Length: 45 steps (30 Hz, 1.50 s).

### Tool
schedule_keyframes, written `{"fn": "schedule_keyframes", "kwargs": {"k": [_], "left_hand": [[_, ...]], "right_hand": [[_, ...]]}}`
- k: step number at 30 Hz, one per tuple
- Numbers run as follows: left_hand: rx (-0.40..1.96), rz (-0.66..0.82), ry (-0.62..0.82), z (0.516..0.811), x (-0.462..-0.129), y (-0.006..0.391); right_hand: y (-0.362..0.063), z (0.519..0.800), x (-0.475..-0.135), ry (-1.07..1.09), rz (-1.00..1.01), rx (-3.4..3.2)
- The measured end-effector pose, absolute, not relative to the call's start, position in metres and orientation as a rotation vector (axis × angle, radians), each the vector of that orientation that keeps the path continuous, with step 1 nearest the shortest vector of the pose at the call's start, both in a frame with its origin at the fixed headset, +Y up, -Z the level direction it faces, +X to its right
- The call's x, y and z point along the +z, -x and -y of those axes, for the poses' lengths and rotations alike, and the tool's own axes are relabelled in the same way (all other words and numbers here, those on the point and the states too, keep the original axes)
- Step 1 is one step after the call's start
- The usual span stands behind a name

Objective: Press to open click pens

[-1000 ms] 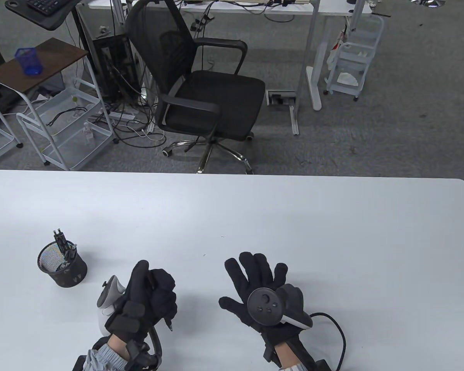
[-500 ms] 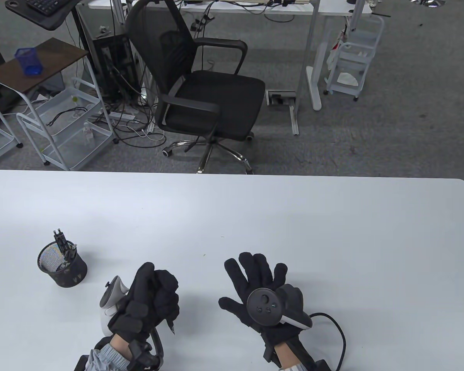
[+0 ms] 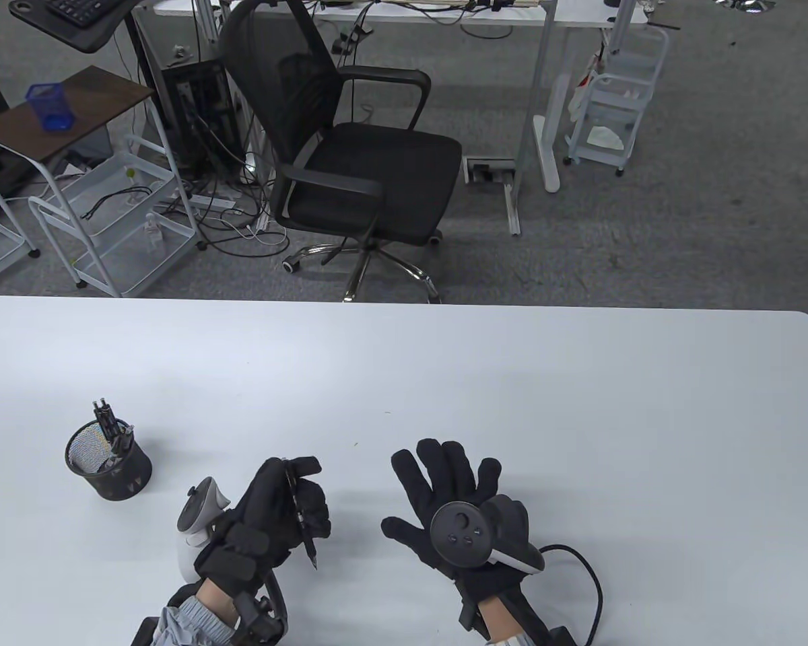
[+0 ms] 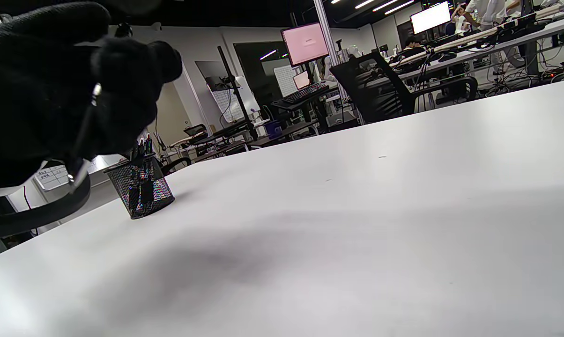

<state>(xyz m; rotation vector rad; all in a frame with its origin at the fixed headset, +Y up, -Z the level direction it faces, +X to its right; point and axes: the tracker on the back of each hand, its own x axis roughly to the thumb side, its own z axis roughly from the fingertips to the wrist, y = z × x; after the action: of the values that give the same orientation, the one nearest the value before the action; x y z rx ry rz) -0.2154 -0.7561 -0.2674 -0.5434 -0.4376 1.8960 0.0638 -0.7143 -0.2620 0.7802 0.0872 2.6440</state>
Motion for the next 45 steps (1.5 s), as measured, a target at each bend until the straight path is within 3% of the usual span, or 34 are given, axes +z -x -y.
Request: {"fn": "schedule_keyframes", "kwargs": {"k": [9,20,25,40,45], "left_hand": [[1.481,0.279,0.555,0.768,-0.277,0.213],[1.003,0.046,0.632,0.794,-0.304,0.177],[0.68,0.003,0.567,0.796,-0.317,0.154],[0.311,-0.04,0.536,0.802,-0.339,0.106],[0.333,-0.067,0.556,0.804,-0.34,0.107]], "right_hand": [[-0.064,0.712,-0.262,-0.779,-0.081,2.639],[-0.065,0.71,-0.262,-0.782,-0.073,2.625],[-0.066,0.71,-0.262,-0.779,-0.07,2.621],[-0.067,0.709,-0.262,-0.774,-0.076,2.63],[-0.067,0.709,-0.262,-0.777,-0.073,2.632]]}}
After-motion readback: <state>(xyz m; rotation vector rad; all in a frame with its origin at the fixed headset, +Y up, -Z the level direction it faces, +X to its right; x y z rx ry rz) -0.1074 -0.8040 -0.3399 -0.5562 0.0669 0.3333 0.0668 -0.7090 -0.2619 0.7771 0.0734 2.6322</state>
